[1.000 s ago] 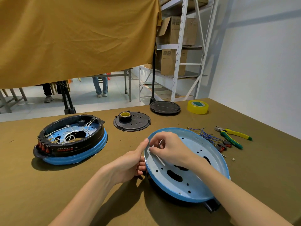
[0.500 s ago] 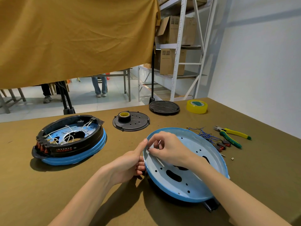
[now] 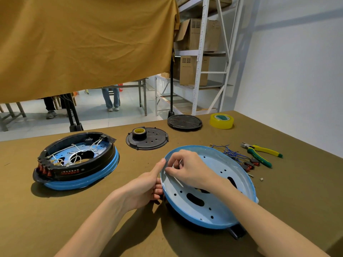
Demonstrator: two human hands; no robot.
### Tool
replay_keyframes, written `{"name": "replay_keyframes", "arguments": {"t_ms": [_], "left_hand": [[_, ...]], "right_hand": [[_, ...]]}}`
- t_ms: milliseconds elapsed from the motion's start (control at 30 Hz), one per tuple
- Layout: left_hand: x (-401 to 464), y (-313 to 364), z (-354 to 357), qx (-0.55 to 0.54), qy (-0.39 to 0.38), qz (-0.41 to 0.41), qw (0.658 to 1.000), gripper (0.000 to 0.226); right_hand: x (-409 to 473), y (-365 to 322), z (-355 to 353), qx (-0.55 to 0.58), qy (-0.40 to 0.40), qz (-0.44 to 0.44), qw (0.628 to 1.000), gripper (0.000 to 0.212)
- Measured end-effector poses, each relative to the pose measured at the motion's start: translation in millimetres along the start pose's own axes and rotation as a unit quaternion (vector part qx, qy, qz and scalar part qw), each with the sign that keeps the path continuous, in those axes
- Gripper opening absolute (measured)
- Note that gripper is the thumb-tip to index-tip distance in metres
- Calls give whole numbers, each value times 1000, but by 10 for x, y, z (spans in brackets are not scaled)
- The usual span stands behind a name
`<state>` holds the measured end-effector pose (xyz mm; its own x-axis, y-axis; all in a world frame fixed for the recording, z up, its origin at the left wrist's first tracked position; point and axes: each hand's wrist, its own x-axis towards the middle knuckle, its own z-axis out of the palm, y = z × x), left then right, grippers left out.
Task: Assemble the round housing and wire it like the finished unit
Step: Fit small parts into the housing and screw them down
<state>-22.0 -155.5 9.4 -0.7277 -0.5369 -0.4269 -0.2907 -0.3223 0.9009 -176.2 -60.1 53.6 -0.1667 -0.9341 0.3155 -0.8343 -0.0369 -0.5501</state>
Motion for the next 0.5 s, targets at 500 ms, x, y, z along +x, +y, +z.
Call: {"name": "replay_keyframes", "arguments": {"t_ms": [500], "left_hand": [[-3, 20, -164, -26, 106, -19, 994, 84]], "right_hand": [[-535, 346, -772, 30, 311, 132, 941, 7]]}}
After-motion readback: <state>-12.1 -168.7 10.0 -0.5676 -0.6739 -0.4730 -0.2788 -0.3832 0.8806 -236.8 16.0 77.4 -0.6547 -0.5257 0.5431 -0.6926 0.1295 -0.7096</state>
